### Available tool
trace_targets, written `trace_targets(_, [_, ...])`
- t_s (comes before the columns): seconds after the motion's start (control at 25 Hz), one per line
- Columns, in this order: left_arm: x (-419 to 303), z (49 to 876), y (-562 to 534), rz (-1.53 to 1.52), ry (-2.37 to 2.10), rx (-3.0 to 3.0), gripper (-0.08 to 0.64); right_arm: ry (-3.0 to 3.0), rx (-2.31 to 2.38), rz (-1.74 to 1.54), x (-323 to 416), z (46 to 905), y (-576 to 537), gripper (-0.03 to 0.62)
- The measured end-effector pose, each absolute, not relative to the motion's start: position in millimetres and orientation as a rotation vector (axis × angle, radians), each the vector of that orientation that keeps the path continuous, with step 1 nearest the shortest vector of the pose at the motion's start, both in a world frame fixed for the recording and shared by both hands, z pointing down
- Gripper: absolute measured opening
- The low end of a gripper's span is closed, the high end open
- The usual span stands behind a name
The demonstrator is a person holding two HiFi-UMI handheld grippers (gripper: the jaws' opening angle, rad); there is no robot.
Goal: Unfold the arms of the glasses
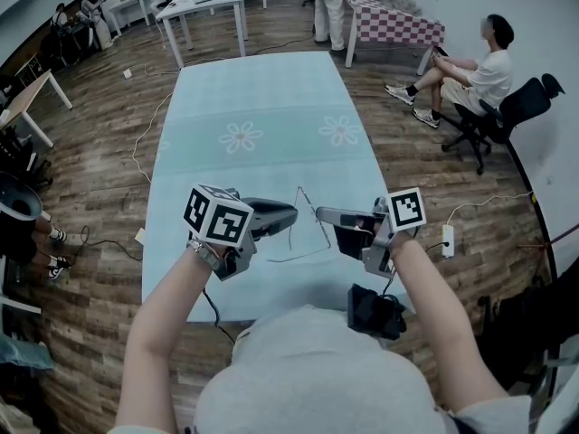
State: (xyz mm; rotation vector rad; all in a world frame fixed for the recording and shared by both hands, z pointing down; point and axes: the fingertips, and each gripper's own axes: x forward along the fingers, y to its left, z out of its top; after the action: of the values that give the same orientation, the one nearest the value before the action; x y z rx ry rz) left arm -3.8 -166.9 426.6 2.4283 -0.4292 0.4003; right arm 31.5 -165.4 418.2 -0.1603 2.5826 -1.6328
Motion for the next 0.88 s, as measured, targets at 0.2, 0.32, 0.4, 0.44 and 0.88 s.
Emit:
trace_targets(0.2, [-10.5,425.5,-172.4,0.425,-0.471,2.446,0.028,2.581,-0.175,-1.637,33.3,418.8,-167.0,0.011])
trace_targets(0.32, [-13.5,426.7,-175.2,0.450,-0.502,2.465,0.020,2.582,-0.178,-1.639,34.6,419.3,-166.9,0.011])
trace_targets(0.4, [-15.0,427.9,-176.2,0.479,-0.524,2.484,0.017,2.588,-0.180,-1.640,34.6,420.2,-166.4,0.011])
trace_targets(0.44, [-15.8,428.5,-176.6,0.498,-0.536,2.497,0.017,2.590,-0.180,-1.641,34.5,420.6,-166.0,0.011])
trace_targets(0.88, [-21.4,430.6,-184.0,0.729,-0.696,2.694,0.014,2.580,-0.192,-1.660,36.9,426.2,-163.1,0.011])
